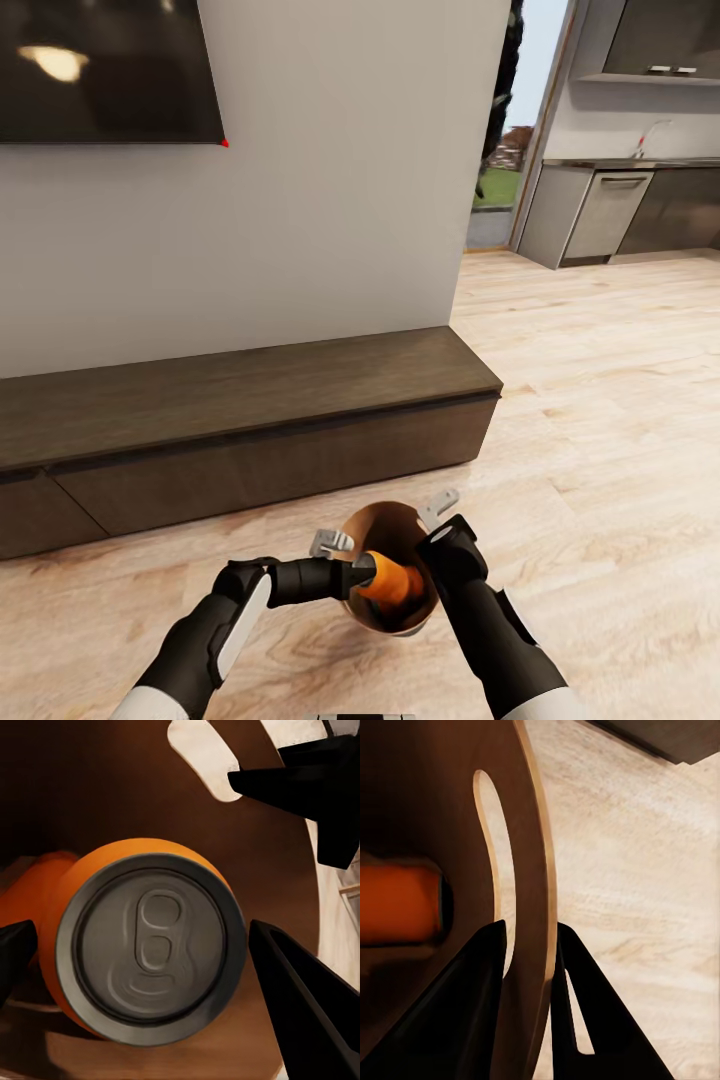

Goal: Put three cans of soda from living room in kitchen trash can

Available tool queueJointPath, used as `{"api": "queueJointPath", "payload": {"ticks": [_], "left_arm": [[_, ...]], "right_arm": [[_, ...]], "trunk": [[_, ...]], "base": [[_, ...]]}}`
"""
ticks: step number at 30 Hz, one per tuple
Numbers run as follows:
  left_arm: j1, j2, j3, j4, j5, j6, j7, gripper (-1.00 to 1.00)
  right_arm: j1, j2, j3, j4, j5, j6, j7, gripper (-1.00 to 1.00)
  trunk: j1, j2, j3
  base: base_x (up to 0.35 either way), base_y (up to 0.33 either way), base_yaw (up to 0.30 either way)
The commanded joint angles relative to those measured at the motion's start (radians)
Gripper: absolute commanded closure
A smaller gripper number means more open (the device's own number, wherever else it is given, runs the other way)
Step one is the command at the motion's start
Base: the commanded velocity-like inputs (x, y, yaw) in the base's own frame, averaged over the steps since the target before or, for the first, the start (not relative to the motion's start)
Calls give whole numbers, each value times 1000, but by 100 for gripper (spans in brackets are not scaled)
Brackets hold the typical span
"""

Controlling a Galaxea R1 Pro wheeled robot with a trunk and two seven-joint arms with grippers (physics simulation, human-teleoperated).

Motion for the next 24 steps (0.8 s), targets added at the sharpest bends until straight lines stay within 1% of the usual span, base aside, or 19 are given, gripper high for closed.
{"api": "queueJointPath", "payload": {"ticks": [1, 11, 12, 24], "left_arm": [[-1, 0, 0, 4, -11, -6, 4, 100], [-4, 0, 0, 10, -10, -21, 2, 100], [-4, 1, 0, 9, -9, -22, 1, -100], [-4, 0, 0, 6, -6, -22, 0, -100]], "right_arm": [[0, 0, 1, -21, -37, 4, 7, 100], [0, 0, 5, -21, -37, 3, 7, 100], [0, 0, 6, -21, -37, 4, 7, 100], [2, -1, 7, -21, -37, 4, 7, 100]], "trunk": [[0, 0, 0], [0, 0, 0], [0, 0, 0], [0, 0, 0]], "base": [[0, 0, 0], [0, 0, 0], [0, 0, 0], [0, 0, 0]]}}
